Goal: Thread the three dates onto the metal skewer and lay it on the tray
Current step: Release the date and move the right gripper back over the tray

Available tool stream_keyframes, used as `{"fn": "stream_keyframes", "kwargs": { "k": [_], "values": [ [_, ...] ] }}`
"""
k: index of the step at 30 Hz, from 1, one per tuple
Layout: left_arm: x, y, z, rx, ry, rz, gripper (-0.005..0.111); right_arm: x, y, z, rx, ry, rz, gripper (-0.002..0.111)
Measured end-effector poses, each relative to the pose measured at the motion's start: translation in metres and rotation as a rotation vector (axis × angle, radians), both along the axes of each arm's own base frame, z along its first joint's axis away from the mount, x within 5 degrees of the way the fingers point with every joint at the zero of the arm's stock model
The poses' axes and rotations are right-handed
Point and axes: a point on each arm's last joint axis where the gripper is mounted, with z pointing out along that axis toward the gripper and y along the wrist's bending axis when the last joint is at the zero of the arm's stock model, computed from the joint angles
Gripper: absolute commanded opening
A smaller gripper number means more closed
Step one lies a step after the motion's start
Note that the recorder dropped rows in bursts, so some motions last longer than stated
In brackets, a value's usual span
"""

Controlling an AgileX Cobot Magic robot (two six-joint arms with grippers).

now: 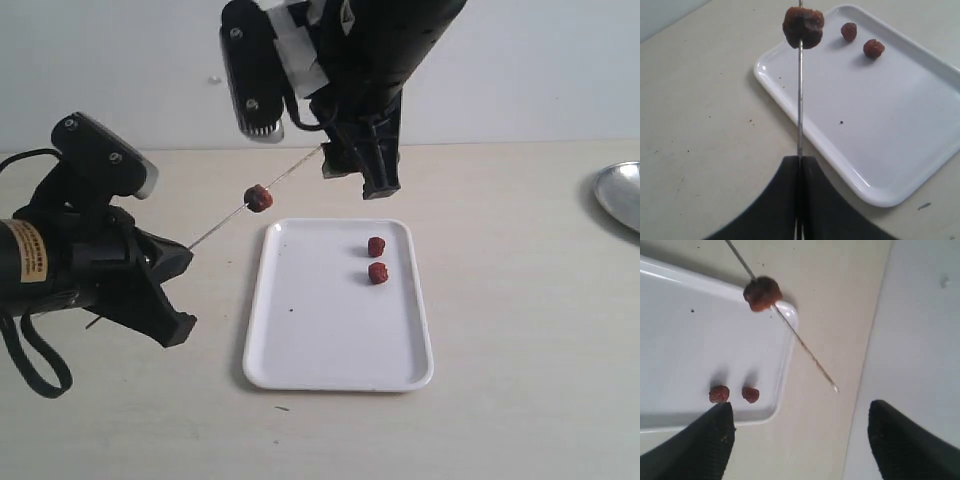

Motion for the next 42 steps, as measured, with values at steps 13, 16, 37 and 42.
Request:
{"fn": "stream_keyframes", "kwargs": {
  "k": [13,16,37,42],
  "values": [
    [-0.003,0.003,-0.005,-0.128,-0.058,0.015,0.000,0.038,-0.071,-0.020,0.334,0.158,-0.730,0.072],
    [-0.002,0.003,-0.004,-0.146,-0.059,0.025,0.000,0.046,-0.068,-0.032,0.450,0.186,-0.883,0.072],
    [0.005,0.026,-0.013,-0.123,0.054,0.187,0.000,0.102,-0.061,-0.124,0.128,0.101,-0.635,0.066],
    [0.005,0.027,-0.014,-0.118,0.060,0.190,0.000,0.116,-0.059,-0.120,0.123,0.194,-0.586,0.065]
  ]
}}
